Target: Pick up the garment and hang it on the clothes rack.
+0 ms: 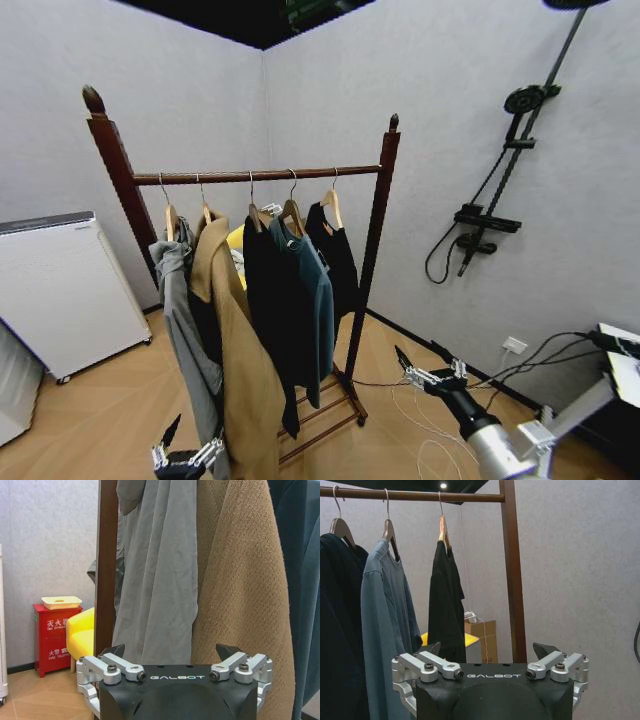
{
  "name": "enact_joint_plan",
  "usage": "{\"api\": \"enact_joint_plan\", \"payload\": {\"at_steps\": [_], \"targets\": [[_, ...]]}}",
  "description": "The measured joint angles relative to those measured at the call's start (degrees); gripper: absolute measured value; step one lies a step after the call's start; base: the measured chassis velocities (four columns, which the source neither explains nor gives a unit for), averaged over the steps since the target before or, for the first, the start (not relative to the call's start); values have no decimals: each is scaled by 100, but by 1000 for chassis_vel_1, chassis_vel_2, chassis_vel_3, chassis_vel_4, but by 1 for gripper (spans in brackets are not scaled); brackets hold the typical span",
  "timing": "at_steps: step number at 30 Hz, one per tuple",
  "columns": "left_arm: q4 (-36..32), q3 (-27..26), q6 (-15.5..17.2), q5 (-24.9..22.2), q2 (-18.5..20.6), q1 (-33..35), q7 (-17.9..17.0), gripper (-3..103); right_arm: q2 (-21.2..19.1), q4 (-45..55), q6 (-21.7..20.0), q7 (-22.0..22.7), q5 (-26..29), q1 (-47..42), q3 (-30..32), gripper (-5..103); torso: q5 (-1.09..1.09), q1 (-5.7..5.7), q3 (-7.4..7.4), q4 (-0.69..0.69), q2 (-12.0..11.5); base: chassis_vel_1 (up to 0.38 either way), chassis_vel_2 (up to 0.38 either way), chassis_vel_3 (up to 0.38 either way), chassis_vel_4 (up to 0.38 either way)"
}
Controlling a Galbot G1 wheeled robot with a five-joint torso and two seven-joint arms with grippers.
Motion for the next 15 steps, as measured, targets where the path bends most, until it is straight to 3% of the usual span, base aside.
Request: {"api": "enact_joint_plan", "payload": {"at_steps": [7, 15], "targets": [[0, 0, 0, 0, 0, 0, 0, 100, 0, -4, 3, 0, 1, 4, 1, 100, 0, 2, 1, 1, -1, 24, -31, -25, 21], [0, 0, 0, 0, 0, 0, 0, 100, 0, -7, 6, 0, 3, 6, 2, 100, 0, -1, 0, -1, -1, 172, -158, -152, 147]]}}
